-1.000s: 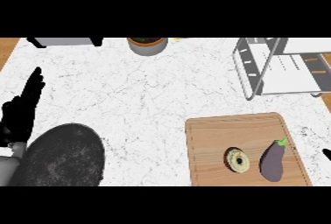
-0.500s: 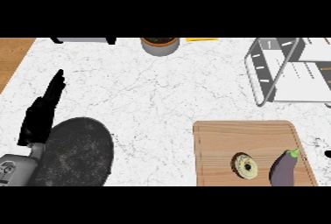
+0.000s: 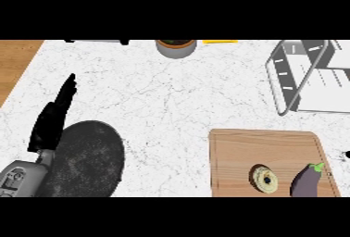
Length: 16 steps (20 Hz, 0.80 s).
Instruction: Pick the eggplant from the cutting board and place it in the tiered basket
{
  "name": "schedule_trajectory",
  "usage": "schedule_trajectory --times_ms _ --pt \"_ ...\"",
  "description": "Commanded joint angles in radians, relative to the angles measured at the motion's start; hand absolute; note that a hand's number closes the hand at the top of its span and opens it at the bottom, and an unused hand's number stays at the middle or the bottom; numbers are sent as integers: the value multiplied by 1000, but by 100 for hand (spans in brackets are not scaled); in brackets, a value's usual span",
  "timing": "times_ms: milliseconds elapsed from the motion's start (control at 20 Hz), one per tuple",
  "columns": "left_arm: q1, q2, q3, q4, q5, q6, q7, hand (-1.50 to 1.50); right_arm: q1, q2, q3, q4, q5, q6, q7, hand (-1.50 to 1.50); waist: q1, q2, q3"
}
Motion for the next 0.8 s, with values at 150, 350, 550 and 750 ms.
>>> schedule_trajectory --times_ms 150,350,550,750 --pt "16 -18 0 18 -8 1 -26 0 -110 21 115 139 -140 90 236 -150 7 -2 0" --pt "-25 -10 6 16 3 -23 19 0 -156 48 217 180 -193 87 236 -150 2 -2 0" --pt "12 -31 -5 24 -29 4 -29 0 -183 21 295 213 -248 116 236 -150 -10 -6 -1" --pt "-14 -23 19 42 -24 -3 -10 0 -236 7 367 243 -308 133 236 -150 -17 -6 -1"
